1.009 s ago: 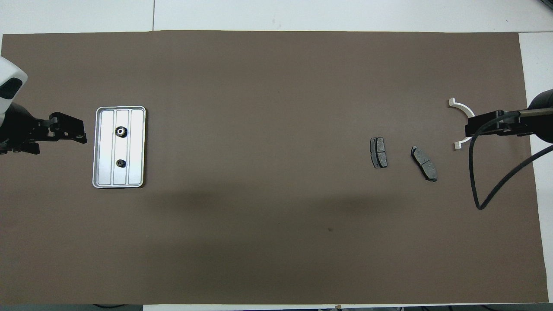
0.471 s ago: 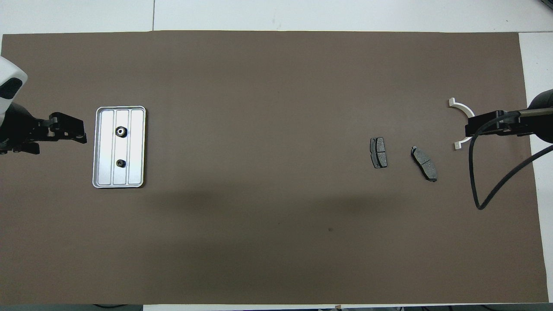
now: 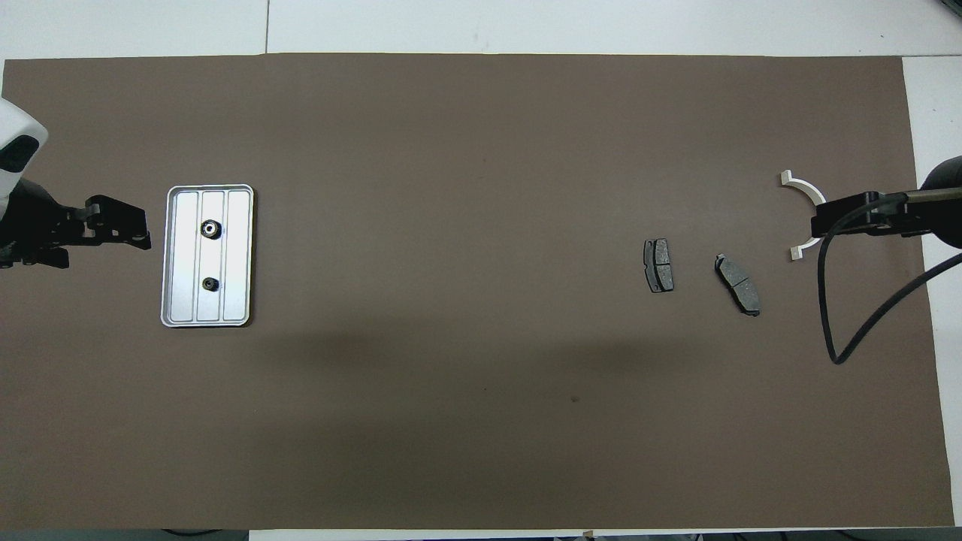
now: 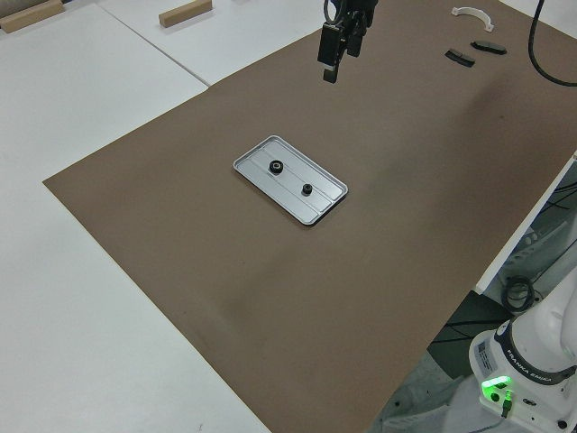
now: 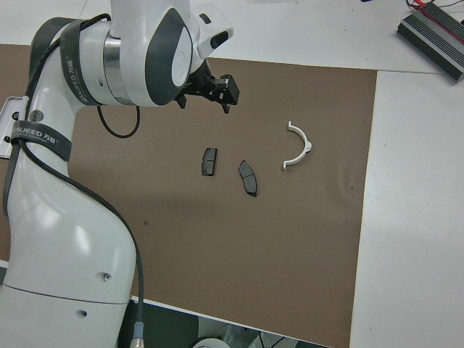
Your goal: Pick bearing gear from pile to tray
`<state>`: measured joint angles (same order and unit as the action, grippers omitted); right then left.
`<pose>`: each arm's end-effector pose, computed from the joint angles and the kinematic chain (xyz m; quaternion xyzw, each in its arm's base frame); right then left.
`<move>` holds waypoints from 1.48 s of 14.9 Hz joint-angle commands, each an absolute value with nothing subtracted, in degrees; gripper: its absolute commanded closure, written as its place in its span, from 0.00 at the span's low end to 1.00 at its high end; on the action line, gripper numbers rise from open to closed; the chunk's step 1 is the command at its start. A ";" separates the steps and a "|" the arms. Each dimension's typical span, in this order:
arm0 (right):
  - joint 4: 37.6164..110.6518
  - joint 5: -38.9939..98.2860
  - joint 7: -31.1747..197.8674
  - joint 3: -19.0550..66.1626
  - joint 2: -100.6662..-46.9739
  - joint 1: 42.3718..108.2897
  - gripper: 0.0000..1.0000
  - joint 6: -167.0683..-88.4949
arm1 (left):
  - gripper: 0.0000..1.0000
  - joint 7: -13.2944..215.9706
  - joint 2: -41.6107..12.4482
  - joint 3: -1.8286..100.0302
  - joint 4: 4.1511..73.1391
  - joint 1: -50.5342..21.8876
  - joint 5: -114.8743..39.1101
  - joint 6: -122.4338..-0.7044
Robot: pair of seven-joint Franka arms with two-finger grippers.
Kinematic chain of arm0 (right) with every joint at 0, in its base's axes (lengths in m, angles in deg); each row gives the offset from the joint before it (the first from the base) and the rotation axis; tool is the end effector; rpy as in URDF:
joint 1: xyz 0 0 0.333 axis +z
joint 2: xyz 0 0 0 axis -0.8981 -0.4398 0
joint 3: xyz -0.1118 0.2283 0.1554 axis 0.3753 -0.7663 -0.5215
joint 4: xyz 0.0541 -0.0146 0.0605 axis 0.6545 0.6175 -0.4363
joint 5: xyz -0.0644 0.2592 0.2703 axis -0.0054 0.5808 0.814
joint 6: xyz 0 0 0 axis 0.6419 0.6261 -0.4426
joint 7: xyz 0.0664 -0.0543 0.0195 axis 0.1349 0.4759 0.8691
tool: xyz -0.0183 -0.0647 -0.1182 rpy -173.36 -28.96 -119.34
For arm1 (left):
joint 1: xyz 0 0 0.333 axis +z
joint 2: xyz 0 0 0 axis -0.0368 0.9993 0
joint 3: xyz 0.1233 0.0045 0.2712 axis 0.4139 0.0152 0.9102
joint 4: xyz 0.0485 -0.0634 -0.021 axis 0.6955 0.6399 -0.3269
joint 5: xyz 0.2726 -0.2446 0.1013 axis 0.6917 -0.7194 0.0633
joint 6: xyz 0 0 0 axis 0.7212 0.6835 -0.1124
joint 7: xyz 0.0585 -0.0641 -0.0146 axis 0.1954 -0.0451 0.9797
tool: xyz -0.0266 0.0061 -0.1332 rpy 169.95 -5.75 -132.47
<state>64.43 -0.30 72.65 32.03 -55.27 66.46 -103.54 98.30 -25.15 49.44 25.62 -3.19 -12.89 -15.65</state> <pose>0.5305 0.0130 0.5827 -0.9997 0.0117 -0.0217 0.0071 0.5354 -0.0360 0.5380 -0.9968 -0.0754 0.0271 0.0022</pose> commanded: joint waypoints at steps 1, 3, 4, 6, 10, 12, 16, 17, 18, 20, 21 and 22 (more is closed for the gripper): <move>64.78 -0.15 73.85 31.81 -54.52 65.66 0.00 -102.82 | 0.00 98.29 -26.40 50.19 26.83 -3.78 -13.45 -15.73; 64.78 -0.15 73.85 31.81 -54.52 65.58 0.00 -102.82 | 0.00 98.29 -26.40 50.19 26.83 -3.78 -13.45 -15.73; 64.78 -0.15 73.85 31.81 -54.52 65.58 0.00 -102.82 | 0.00 98.29 -26.40 50.19 26.83 -3.78 -13.45 -15.73; 64.78 -0.15 73.85 31.81 -54.52 65.58 0.00 -102.82 | 0.00 98.29 -26.40 50.19 26.83 -3.78 -13.45 -15.73; 64.86 -0.15 73.85 31.81 -54.44 65.66 0.00 -102.82 | 0.00 98.03 -26.40 50.11 26.83 -3.95 -13.45 -15.65; 64.78 -0.15 73.85 31.81 -54.44 65.58 0.00 -102.82 | 0.00 98.37 -26.49 49.58 26.65 -4.39 -13.45 -16.08; 64.86 -0.15 73.85 31.81 -54.52 65.66 0.00 -102.82 | 0.00 97.76 -26.31 49.58 26.04 -4.66 -13.36 -16.53; 64.78 -0.15 73.85 31.81 -54.44 65.75 0.00 -102.82 | 0.00 97.67 -26.31 49.58 25.78 -4.57 -13.45 -16.53; 64.78 -0.15 73.85 31.81 -54.44 65.84 0.00 -102.82 | 0.00 97.59 -26.31 49.58 25.69 -4.57 -13.36 -16.53; 64.78 -0.15 73.85 31.81 -54.44 65.93 0.00 -102.82 | 0.00 97.58 -26.31 49.67 25.51 -4.31 -13.18 -16.44; 64.86 -0.15 73.85 31.81 -54.44 66.01 0.00 -102.73 | 0.00 97.50 -26.31 49.67 25.51 -4.22 -13.18 -16.44; 64.86 -0.15 73.85 31.81 -54.44 65.93 0.00 -102.73 | 0.00 97.50 -26.31 49.67 25.51 -4.30 -13.10 -16.61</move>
<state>64.43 -0.30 72.65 32.09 -55.21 66.47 -103.54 98.27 -25.47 49.15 25.21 -4.00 -12.90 -15.96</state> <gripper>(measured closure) 0.000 0.000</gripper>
